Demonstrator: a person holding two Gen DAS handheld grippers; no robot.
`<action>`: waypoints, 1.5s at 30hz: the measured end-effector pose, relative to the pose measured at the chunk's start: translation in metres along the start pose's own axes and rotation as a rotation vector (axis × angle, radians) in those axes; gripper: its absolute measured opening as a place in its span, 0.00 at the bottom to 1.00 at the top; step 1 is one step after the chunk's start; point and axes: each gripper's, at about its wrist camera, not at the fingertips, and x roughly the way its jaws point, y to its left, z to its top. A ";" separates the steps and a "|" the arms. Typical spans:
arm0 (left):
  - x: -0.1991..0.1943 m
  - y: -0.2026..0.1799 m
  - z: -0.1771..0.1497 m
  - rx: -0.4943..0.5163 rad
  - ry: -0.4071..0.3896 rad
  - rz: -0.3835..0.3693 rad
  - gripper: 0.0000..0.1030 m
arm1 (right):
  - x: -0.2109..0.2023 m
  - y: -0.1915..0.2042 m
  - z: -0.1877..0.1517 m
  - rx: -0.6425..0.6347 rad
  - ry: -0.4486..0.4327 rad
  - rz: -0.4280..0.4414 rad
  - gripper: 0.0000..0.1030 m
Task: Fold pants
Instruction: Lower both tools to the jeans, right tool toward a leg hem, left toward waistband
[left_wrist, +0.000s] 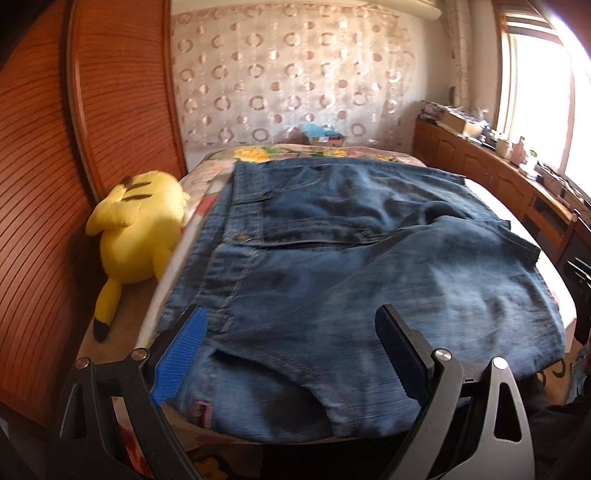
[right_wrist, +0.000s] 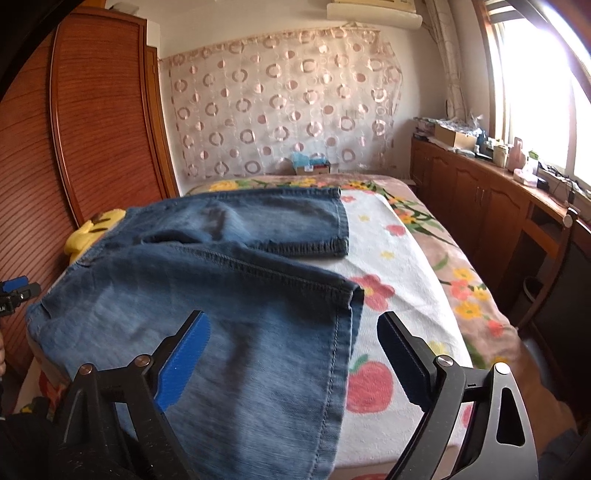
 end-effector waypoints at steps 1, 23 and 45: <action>0.002 0.007 -0.002 -0.012 0.002 0.005 0.89 | 0.001 0.001 0.000 -0.003 0.009 0.000 0.88; 0.035 0.081 -0.040 -0.103 0.106 0.104 0.76 | -0.013 -0.014 0.000 -0.015 0.100 0.022 0.82; 0.026 0.085 -0.042 -0.132 0.054 0.008 0.38 | -0.022 -0.015 -0.010 -0.026 0.167 0.059 0.52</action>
